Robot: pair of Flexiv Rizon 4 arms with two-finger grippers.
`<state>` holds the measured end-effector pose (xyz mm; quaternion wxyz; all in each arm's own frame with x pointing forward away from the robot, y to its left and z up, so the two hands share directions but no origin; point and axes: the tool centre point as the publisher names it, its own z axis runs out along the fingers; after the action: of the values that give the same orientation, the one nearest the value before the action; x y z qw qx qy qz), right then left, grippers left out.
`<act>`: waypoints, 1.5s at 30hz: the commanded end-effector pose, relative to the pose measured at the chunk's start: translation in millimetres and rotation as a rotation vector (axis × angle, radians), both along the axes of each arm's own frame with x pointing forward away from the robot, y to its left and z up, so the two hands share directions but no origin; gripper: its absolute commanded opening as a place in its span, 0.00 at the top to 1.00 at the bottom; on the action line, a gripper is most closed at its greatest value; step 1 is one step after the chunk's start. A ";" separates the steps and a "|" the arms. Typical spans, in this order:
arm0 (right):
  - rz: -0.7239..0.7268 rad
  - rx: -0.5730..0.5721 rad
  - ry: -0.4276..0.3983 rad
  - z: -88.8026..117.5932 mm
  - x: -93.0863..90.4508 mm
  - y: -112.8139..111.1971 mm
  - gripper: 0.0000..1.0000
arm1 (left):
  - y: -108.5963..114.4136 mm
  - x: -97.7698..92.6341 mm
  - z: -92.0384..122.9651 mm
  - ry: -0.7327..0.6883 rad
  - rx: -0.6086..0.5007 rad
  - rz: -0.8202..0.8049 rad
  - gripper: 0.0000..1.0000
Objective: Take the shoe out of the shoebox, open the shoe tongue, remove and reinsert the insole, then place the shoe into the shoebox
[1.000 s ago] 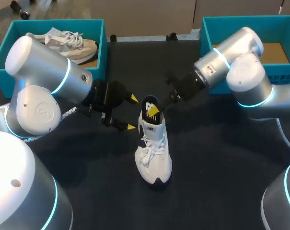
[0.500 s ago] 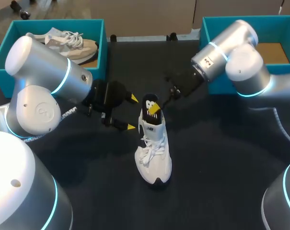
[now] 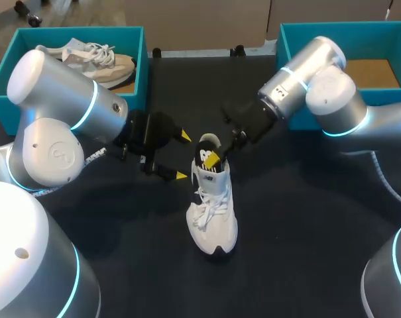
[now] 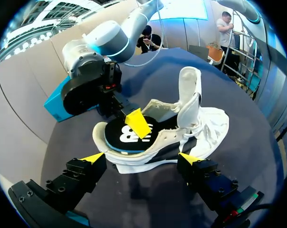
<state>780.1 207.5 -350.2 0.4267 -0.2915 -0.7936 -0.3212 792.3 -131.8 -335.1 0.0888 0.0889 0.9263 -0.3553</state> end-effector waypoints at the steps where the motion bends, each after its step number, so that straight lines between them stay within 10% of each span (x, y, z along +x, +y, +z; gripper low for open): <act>1: -0.009 -0.003 0.001 -5.2 -5.3 2.6 1.00 | -1.0 -0.5 0.2 0.000 0.006 0.002 0.00; 9: -0.025 -0.017 -0.023 -2.5 -5.3 2.8 0.73 | -1.0 -0.5 0.2 0.000 0.006 0.002 0.00; 25: -0.068 -0.035 -0.109 13.0 -3.9 2.3 0.53 | -1.0 -0.5 0.2 0.000 0.006 0.002 0.00; 40: -0.080 -0.039 -0.185 25.0 3.9 2.7 0.38 | -1.0 -0.5 0.2 0.000 0.006 0.002 0.00; 45: -0.075 -0.041 -0.171 22.0 2.6 -0.9 0.47 | -1.0 -0.5 0.2 0.000 0.006 0.002 0.00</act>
<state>782.8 208.6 -327.0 0.3372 -0.3000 -0.8224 -0.3462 792.3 -131.8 -335.1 0.0888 0.0889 0.9263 -0.3553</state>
